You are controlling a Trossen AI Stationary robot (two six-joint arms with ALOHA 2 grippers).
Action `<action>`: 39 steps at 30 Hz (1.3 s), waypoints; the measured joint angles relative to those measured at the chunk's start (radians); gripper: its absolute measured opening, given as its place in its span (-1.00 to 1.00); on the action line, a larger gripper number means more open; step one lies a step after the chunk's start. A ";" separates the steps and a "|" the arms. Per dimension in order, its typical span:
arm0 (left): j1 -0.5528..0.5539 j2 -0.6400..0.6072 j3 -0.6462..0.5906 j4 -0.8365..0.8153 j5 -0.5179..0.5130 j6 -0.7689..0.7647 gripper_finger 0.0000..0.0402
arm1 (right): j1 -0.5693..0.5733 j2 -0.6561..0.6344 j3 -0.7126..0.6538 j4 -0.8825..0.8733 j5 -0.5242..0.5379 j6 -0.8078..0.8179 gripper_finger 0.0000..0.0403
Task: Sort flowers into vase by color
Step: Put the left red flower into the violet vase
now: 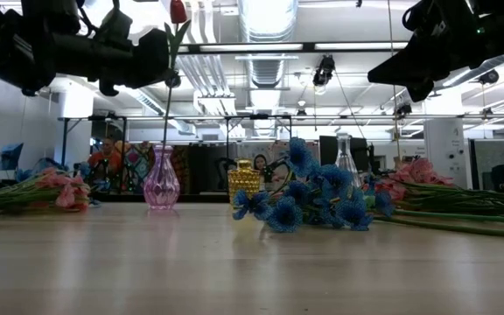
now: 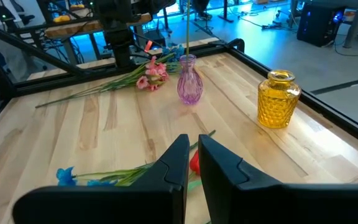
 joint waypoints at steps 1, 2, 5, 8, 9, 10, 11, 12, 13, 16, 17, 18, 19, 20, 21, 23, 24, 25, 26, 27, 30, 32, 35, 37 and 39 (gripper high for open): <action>0.000 0.000 -0.001 0.000 0.000 0.000 -1.00 | 0.000 0.000 0.000 0.000 0.000 0.000 -0.86; 0.000 0.000 -0.001 -0.002 0.000 0.000 -1.00 | 0.000 0.000 0.000 0.000 0.000 0.000 -0.86; 0.000 0.000 -0.002 -0.002 0.000 0.000 -1.00 | 0.000 0.000 0.000 0.000 0.000 0.000 -0.86; 0.000 0.000 -0.002 -0.003 0.005 0.000 -1.00 | 0.000 0.000 0.000 0.000 0.000 0.000 -0.86; 0.000 0.000 -0.002 -0.003 0.014 0.000 -1.00 | 0.000 0.000 0.000 0.000 0.000 0.000 -0.86; 0.000 0.000 -0.002 -0.003 0.019 0.000 -1.00 | 0.000 0.000 0.000 0.000 0.000 0.000 -0.86; 0.000 0.000 -0.002 -0.003 0.019 0.000 -1.00 | 0.000 0.000 0.000 0.000 0.000 0.000 -0.86; 0.000 0.000 -0.002 -0.003 0.019 0.000 -1.00 | 0.000 0.000 0.000 0.000 0.000 0.000 -0.86; 0.000 0.000 -0.002 -0.003 0.019 0.000 -1.00 | 0.000 0.000 0.000 0.000 0.000 0.000 -0.86; 0.000 0.000 -0.002 -0.003 0.019 0.000 -1.00 | 0.000 0.000 0.000 0.000 0.000 0.000 -0.86; 0.000 0.000 -0.002 -0.003 0.019 0.000 -1.00 | 0.000 0.000 0.000 0.000 0.000 0.000 -0.86; 0.000 0.000 -0.002 -0.003 0.019 0.000 -1.00 | 0.000 0.000 0.000 0.000 0.000 0.000 -0.86; 0.000 0.000 -0.002 -0.003 0.019 0.000 -1.00 | 0.000 0.000 0.000 0.000 0.000 0.000 -0.86; 0.000 0.000 -0.002 -0.003 0.019 0.000 -1.00 | 0.000 0.000 0.000 0.000 0.000 0.000 -0.86; 0.000 0.000 -0.002 -0.003 0.019 -0.001 -1.00 | 0.000 0.000 0.000 0.000 0.000 0.000 -0.86; 0.000 0.000 -0.002 -0.002 0.019 -0.005 -1.00 | 0.000 0.000 0.000 0.000 0.000 0.000 -0.86; 0.000 0.000 -0.004 -0.002 0.019 -0.007 -1.00 | 0.000 0.000 0.000 0.000 0.000 0.000 -0.86; 0.000 0.000 -0.006 -0.002 0.019 -0.007 -1.00 | 0.000 0.000 0.000 0.000 0.000 0.000 -0.86; 0.000 0.000 -0.009 -0.001 0.019 -0.007 -1.00 | 0.000 0.000 0.000 0.000 0.000 0.000 -0.86; 0.000 0.000 -0.011 -0.001 0.018 -0.008 -1.00 | 0.000 0.000 0.000 0.000 0.000 0.000 -0.86; 0.000 0.000 -0.015 0.002 0.018 -0.012 -1.00 | 0.000 0.000 0.000 0.000 0.000 0.000 -0.86; 0.000 0.000 -0.016 0.002 0.018 -0.013 -1.00 | 0.000 0.000 0.000 0.000 0.000 0.000 -0.86; 0.000 0.000 -0.016 0.003 0.018 -0.014 -1.00 | 0.000 0.000 0.000 0.000 0.000 0.000 -0.86; 0.000 0.000 -0.016 0.003 0.018 -0.014 -1.00 | 0.000 0.000 0.000 0.000 0.000 0.000 -0.86; 0.000 0.000 -0.016 0.003 0.018 -0.015 -1.00 | 0.000 0.000 0.000 -0.001 0.000 0.000 -0.86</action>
